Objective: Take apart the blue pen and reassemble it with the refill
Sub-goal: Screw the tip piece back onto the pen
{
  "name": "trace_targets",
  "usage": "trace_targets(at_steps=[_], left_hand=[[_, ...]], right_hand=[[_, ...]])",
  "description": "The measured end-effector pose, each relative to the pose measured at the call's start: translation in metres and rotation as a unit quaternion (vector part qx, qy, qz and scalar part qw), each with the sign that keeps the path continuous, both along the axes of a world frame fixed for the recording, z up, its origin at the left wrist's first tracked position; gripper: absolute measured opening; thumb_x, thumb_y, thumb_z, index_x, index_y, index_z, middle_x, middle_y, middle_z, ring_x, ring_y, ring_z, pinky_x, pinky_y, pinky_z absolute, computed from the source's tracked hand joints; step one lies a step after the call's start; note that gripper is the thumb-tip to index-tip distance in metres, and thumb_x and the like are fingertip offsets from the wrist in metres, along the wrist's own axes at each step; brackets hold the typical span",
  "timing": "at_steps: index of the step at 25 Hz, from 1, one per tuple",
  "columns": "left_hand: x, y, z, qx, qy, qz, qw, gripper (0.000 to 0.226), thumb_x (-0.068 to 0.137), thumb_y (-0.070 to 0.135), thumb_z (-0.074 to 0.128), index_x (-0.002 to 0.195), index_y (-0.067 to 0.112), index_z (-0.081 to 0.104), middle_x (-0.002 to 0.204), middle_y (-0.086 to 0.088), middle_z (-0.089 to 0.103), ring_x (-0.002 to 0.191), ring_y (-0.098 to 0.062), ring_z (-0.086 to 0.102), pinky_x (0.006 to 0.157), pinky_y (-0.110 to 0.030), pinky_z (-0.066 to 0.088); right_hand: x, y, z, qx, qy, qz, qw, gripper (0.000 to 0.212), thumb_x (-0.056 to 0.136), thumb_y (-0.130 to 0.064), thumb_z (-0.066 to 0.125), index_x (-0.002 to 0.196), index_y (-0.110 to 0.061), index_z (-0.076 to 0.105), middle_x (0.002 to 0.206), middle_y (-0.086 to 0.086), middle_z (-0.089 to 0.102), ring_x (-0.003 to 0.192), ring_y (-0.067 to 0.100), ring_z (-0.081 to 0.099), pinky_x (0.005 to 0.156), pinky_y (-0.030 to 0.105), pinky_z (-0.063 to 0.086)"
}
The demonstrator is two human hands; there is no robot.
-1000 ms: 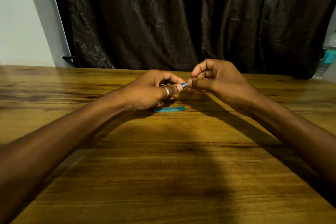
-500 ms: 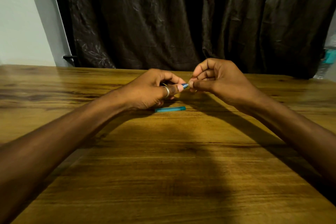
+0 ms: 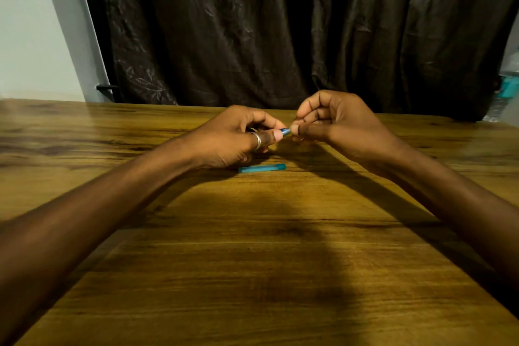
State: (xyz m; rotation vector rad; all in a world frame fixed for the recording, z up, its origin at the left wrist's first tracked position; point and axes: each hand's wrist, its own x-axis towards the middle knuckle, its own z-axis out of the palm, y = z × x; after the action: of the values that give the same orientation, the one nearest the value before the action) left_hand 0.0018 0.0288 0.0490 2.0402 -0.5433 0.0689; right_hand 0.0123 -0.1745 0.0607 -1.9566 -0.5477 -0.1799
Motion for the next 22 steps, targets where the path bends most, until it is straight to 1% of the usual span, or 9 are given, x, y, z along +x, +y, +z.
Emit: trace_targets(at_steps=[4, 7, 10, 13, 16, 18, 19, 20, 22], left_hand=[[0.000, -0.001, 0.000, -0.004, 0.007, -0.003, 1.000, 0.024, 0.098, 0.011, 0.061, 0.120, 0.004, 0.066, 0.077, 0.000, 0.060, 0.042, 0.006, 0.052, 0.042, -0.010, 0.039], [0.001, -0.003, -0.002, -0.014, 0.014, -0.004, 1.000, 0.024, 0.099, 0.009, 0.060, 0.121, 0.002, 0.065, 0.076, 0.000, 0.059, 0.041, 0.006, 0.052, 0.041, -0.009, 0.038], [0.004, 0.000, -0.003, 0.004, 0.008, 0.003, 1.000, 0.022, 0.098, 0.013, 0.062, 0.119, 0.009, 0.067, 0.081, 0.001, 0.061, 0.049, 0.006, 0.054, 0.043, -0.012, 0.040], [0.008, -0.001, -0.005, 0.010, 0.004, 0.009, 1.000, 0.019, 0.097, 0.017, 0.065, 0.115, 0.016, 0.070, 0.083, 0.005, 0.064, 0.055, 0.008, 0.058, 0.046, -0.011, 0.043], [0.016, -0.003, -0.002, -0.004, 0.018, 0.019, 1.000, 0.015, 0.096, 0.021, 0.067, 0.110, 0.023, 0.072, 0.085, 0.004, 0.067, 0.058, 0.006, 0.061, 0.047, -0.013, 0.045], [0.019, -0.005, -0.001, 0.005, 0.023, 0.030, 0.999, 0.012, 0.095, 0.025, 0.068, 0.105, 0.030, 0.072, 0.092, 0.002, 0.071, 0.069, 0.000, 0.065, 0.049, -0.016, 0.048], [0.020, -0.007, -0.001, 0.009, 0.025, 0.030, 0.999, 0.011, 0.095, 0.025, 0.068, 0.104, 0.031, 0.072, 0.093, 0.002, 0.071, 0.070, 0.000, 0.066, 0.050, -0.016, 0.048], [0.021, -0.009, -0.001, 0.014, 0.026, 0.025, 0.999, 0.011, 0.095, 0.025, 0.068, 0.104, 0.031, 0.072, 0.091, 0.004, 0.071, 0.067, 0.004, 0.066, 0.049, -0.015, 0.048], [0.021, -0.013, 0.000, 0.024, 0.024, 0.018, 0.999, 0.009, 0.095, 0.025, 0.067, 0.103, 0.030, 0.071, 0.089, 0.005, 0.070, 0.060, 0.010, 0.065, 0.048, -0.012, 0.047]], right_hand=[[0.002, -0.001, -0.001, -0.010, -0.001, 0.000, 1.000, 0.022, 0.086, 0.007, 0.070, 0.106, 0.002, 0.062, 0.085, 0.012, 0.072, 0.067, 0.007, 0.072, 0.065, 0.022, 0.058], [0.005, -0.002, -0.003, -0.018, -0.009, 0.007, 1.000, 0.020, 0.086, 0.005, 0.071, 0.102, -0.002, 0.063, 0.083, 0.010, 0.072, 0.066, 0.006, 0.071, 0.060, 0.019, 0.057], [0.015, -0.007, -0.006, -0.032, -0.037, -0.033, 0.998, 0.012, 0.086, -0.005, 0.074, 0.094, -0.012, 0.069, 0.083, 0.008, 0.074, 0.072, 0.011, 0.071, 0.063, 0.022, 0.055], [0.028, -0.020, -0.008, -0.127, -0.082, -0.109, 0.982, 0.009, 0.083, -0.015, 0.078, 0.084, -0.023, 0.074, 0.080, -0.005, 0.076, 0.079, 0.009, 0.071, 0.076, 0.029, 0.056], [0.032, -0.024, -0.014, -0.226, -0.064, -0.096, 0.967, 0.005, 0.080, -0.022, 0.080, 0.083, -0.026, 0.077, 0.079, -0.009, 0.077, 0.078, 0.004, 0.071, 0.077, 0.027, 0.055], [0.032, -0.021, -0.016, -0.250, -0.046, -0.073, 0.964, 0.008, 0.080, -0.024, 0.080, 0.088, -0.024, 0.078, 0.083, -0.006, 0.078, 0.082, 0.008, 0.073, 0.078, 0.031, 0.058], [0.031, -0.021, -0.016, -0.252, -0.039, -0.062, 0.965, 0.010, 0.081, -0.022, 0.080, 0.090, -0.023, 0.078, 0.084, -0.005, 0.078, 0.083, 0.009, 0.073, 0.080, 0.033, 0.059], [0.031, -0.021, -0.017, -0.261, -0.040, -0.056, 0.963, 0.011, 0.081, -0.021, 0.080, 0.092, -0.023, 0.078, 0.084, -0.006, 0.078, 0.082, 0.007, 0.073, 0.079, 0.032, 0.059], [0.031, -0.024, -0.016, -0.300, -0.056, -0.050, 0.951, 0.014, 0.081, -0.023, 0.080, 0.095, -0.025, 0.078, 0.082, -0.012, 0.077, 0.079, -0.005, 0.070, 0.073, 0.018, 0.056]])
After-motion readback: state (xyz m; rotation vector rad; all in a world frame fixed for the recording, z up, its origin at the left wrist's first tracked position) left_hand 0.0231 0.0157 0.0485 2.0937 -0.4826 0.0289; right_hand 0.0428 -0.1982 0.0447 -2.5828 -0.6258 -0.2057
